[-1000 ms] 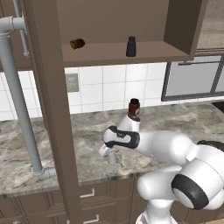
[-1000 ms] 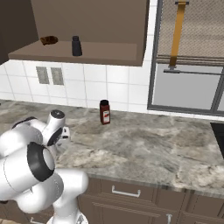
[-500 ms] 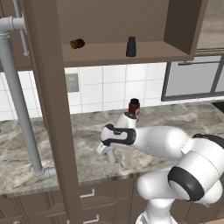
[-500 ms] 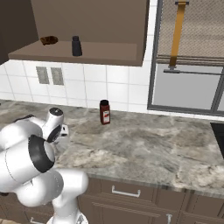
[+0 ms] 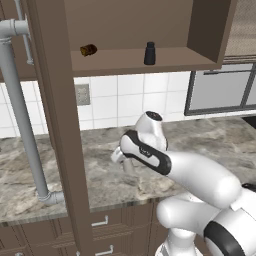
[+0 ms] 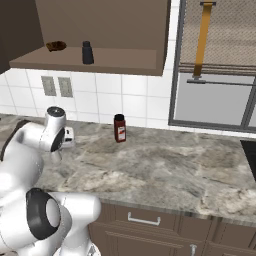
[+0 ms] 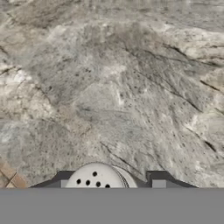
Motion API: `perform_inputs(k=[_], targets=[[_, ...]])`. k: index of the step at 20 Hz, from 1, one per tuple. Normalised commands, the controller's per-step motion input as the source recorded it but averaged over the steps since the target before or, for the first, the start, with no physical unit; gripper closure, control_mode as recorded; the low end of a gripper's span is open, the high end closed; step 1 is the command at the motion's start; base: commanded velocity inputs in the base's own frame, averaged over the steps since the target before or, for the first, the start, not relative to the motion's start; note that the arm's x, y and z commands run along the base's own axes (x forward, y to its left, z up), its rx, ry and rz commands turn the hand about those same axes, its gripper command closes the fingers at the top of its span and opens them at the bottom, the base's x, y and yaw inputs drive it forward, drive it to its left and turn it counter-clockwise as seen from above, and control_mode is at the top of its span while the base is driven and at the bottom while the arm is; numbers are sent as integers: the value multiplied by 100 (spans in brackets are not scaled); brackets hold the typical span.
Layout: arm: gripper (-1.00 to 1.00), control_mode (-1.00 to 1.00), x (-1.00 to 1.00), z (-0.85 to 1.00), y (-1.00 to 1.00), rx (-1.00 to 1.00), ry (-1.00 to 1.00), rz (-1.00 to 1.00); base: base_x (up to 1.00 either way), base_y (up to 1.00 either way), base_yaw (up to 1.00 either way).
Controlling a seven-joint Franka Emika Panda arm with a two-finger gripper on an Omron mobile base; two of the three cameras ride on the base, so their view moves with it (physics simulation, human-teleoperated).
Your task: Pick the shaker and shaker from the counter and place them in the cabinet.
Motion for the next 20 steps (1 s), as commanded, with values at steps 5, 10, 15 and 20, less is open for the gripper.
perform_inputs(k=[5, 10, 15, 20], targets=[[100, -100, -4, 100, 0, -1, -9, -6, 0, 0, 0], [100, -100, -2, 93, 0, -1, -11, -6, 0, 0, 0], [100, -100, 0, 79, 0, 0, -11, -7, 0, 0, 0], [100, -100, 0, 66, 0, 0, -14, -6, 0, 0, 0]])
